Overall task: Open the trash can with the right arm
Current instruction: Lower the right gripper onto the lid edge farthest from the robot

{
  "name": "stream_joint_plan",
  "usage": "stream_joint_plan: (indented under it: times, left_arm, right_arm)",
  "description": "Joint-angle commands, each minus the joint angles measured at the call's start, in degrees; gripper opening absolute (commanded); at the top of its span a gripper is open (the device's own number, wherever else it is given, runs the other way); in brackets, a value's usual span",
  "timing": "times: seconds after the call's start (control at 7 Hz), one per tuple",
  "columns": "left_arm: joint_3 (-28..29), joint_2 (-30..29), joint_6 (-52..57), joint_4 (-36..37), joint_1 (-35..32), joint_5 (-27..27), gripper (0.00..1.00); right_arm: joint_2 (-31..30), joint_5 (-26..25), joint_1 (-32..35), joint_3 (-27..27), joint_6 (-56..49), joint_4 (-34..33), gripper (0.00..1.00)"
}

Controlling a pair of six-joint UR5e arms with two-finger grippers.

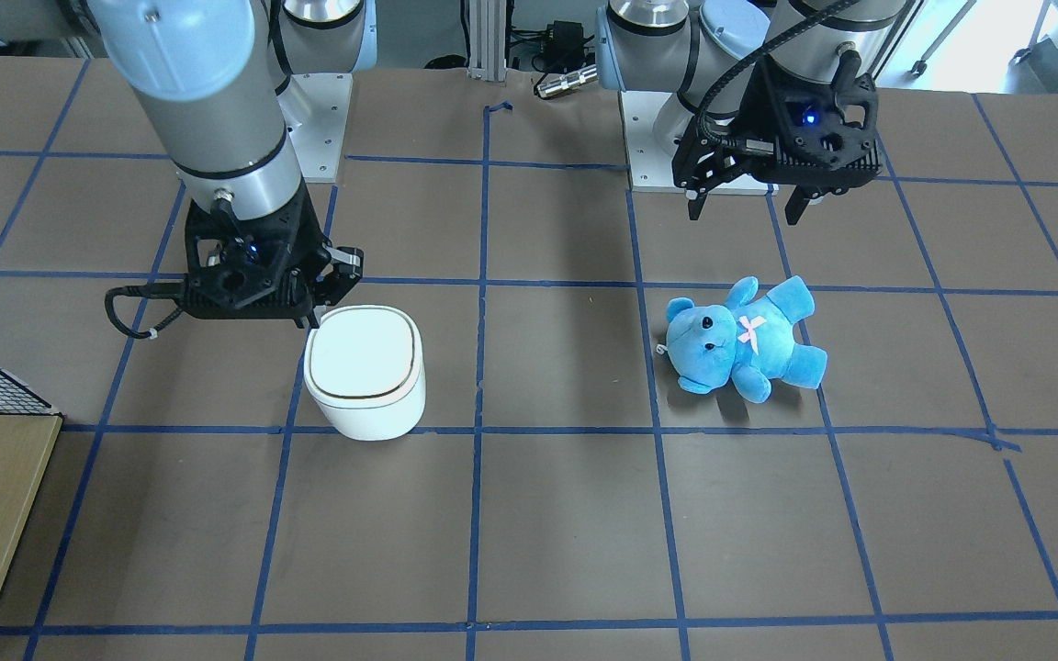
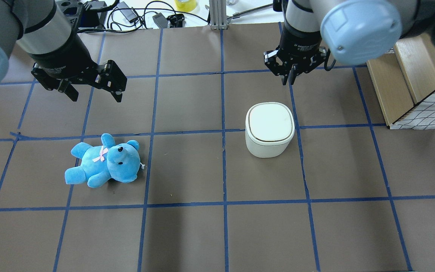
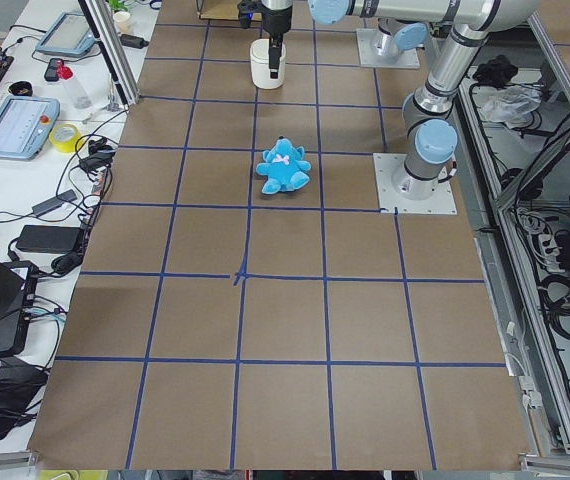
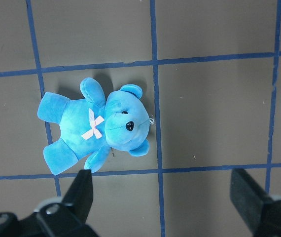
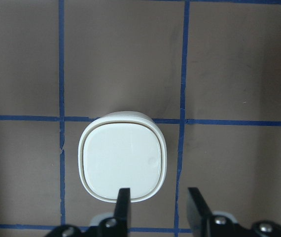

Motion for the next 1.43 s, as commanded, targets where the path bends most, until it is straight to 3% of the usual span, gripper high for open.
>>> stream_joint_plan:
  times: [0.0, 0.29, 0.86, 1.0, 1.14, 1.29]
  left_arm:
    - [0.0, 0.0, -0.07, 0.0, 0.0, 0.0, 1.0]
    - [0.0, 0.0, -0.07, 0.0, 0.0, 0.0, 1.0]
    - [0.0, 0.0, -0.07, 0.0, 0.0, 0.0, 1.0]
    - [0.0, 0.0, -0.08, 0.0, 0.0, 0.0, 1.0]
    - [0.0, 0.0, 0.01, 0.0, 0.0, 0.0, 1.0]
    - [0.0, 0.0, -0.07, 0.0, 0.0, 0.0, 1.0]
  right_arm:
    - [0.42, -0.06, 0.19, 12.07, 0.27, -14.24, 0.0]
    - [0.51, -0.06, 0.19, 16.06, 0.09, -16.76, 0.0]
    - [0.51, -0.06, 0.19, 16.17, -0.35, -16.32, 0.0]
    - [-0.18, -0.06, 0.19, 15.29, -0.35, -16.49, 0.15]
    - [-3.41, 0.47, 0.45, 13.11, -0.35, -16.23, 0.99]
    - [-5.53, 0.64, 0.19, 9.43, -0.44, -13.71, 1.0]
